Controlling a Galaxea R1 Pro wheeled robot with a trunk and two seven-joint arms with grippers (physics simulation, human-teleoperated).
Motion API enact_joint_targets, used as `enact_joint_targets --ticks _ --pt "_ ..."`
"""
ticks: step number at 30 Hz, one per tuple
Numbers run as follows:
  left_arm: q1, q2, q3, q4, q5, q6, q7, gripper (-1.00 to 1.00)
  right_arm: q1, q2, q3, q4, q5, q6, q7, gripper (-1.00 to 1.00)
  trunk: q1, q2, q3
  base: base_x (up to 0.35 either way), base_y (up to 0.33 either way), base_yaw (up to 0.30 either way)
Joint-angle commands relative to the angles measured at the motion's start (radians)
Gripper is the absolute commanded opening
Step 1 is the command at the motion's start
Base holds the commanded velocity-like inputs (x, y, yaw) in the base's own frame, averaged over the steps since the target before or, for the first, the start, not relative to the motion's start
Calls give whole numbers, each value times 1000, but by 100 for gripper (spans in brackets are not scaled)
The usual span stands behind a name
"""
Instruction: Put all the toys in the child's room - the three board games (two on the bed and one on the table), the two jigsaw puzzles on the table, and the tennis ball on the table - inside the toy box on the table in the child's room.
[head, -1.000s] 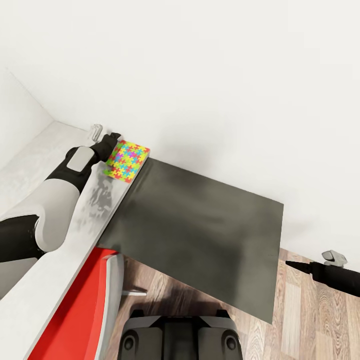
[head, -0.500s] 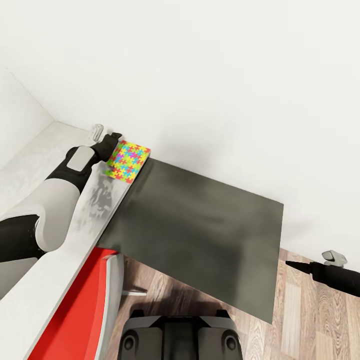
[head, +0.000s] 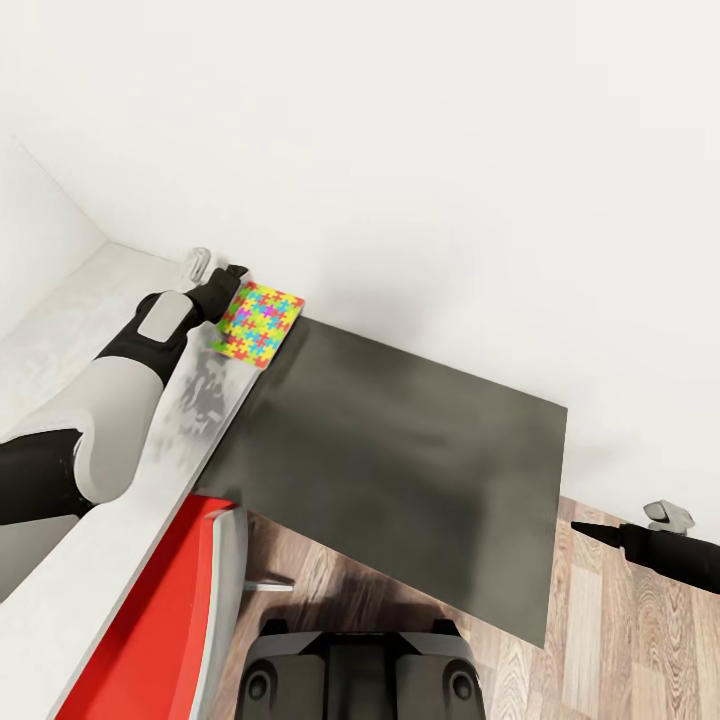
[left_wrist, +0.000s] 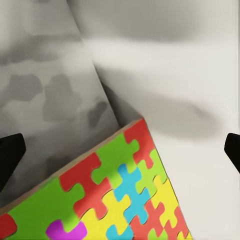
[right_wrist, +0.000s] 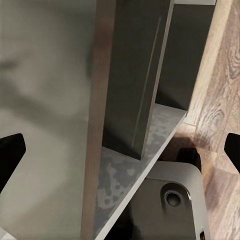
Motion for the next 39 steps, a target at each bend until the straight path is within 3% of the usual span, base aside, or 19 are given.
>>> enact_joint_targets --ticks 1,39 --pt "0 -2 3 76 12 7 8 100 -1 0 -1 0 6 5 7 100 1 -1 -1 0 0 0" --pt "0 -29 2 77 16 7 10 100 -1 0 -1 0 6 5 7 100 1 -1 -1 0 0 0"
